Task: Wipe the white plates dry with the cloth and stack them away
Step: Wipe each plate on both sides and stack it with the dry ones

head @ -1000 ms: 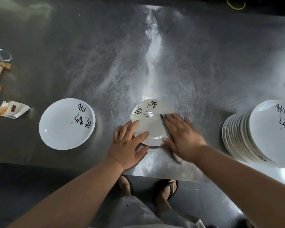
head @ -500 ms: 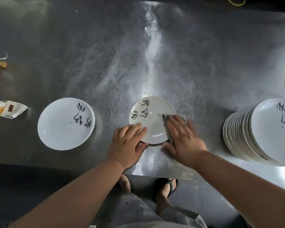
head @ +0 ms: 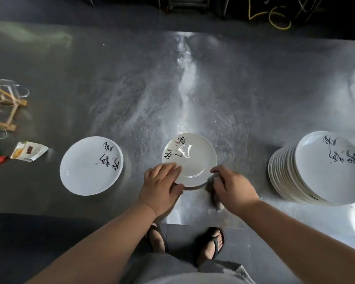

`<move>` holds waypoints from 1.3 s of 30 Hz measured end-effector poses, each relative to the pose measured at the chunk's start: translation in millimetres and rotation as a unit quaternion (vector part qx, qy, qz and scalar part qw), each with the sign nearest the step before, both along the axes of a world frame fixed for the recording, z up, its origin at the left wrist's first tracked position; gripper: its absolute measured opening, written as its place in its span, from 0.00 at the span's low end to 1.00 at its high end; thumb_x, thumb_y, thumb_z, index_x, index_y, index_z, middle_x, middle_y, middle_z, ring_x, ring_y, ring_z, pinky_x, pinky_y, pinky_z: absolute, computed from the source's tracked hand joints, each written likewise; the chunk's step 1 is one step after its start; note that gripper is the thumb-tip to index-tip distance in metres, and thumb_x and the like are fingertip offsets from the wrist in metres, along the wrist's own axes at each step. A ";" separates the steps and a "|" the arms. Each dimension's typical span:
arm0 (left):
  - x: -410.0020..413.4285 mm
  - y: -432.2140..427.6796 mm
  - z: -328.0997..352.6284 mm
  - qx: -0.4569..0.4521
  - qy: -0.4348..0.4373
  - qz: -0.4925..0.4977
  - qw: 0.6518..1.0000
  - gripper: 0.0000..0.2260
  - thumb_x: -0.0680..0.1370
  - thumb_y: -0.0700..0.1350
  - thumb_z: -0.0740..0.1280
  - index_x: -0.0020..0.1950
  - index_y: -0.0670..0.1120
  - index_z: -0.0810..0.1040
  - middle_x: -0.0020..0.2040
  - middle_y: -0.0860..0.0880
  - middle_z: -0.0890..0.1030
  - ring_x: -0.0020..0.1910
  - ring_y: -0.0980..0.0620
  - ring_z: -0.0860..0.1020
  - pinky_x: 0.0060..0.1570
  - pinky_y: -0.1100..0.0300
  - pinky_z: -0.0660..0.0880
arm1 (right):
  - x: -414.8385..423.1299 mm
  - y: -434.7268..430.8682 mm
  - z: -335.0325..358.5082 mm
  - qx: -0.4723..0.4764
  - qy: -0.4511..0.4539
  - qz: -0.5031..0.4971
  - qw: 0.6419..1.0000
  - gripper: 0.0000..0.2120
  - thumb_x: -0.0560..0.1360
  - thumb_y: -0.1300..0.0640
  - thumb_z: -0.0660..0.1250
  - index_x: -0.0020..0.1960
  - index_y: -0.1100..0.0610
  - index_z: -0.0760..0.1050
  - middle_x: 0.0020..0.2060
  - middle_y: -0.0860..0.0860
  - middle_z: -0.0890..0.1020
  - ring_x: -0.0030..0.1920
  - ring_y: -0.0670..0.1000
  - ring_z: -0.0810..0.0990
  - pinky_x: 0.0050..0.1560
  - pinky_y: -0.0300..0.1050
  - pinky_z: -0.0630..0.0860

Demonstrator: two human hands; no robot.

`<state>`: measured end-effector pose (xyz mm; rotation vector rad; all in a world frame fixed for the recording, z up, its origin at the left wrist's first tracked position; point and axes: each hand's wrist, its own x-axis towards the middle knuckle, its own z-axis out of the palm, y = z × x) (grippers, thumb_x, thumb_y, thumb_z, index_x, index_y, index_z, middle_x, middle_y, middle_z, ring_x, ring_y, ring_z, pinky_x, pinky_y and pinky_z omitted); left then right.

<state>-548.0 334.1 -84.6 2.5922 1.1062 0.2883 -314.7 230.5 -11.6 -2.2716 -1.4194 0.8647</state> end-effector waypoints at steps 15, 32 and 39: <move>37.0 78.7 101.3 -0.634 -0.220 0.443 0.595 0.35 0.79 0.75 0.50 0.57 0.46 0.76 0.48 0.38 0.87 0.48 0.42 0.87 0.38 0.54 0.79 | 13.7 59.3 27.5 -0.080 0.218 -0.234 0.944 0.23 0.87 0.42 0.49 0.52 0.52 0.78 0.43 0.55 0.83 0.43 0.56 0.82 0.42 0.48 0.78; 53.9 55.4 221.1 -0.590 -0.469 0.221 0.619 0.14 0.83 0.37 0.64 0.66 0.51 0.78 0.59 0.44 0.85 0.52 0.45 0.83 0.49 0.51 0.78 | -19.3 40.9 157.6 0.232 0.043 -0.018 0.972 0.28 0.76 0.63 0.67 0.75 0.52 0.71 0.64 0.46 0.80 0.62 0.48 0.78 0.61 0.40 0.73; 58.7 32.1 262.8 -0.591 -0.477 0.158 0.631 0.15 0.83 0.38 0.64 0.69 0.48 0.77 0.63 0.41 0.84 0.59 0.42 0.83 0.62 0.44 0.77 | -6.6 63.3 161.6 0.418 -0.196 -0.009 0.887 0.21 0.80 0.56 0.67 0.72 0.55 0.78 0.71 0.49 0.79 0.74 0.59 0.71 0.72 0.56 0.67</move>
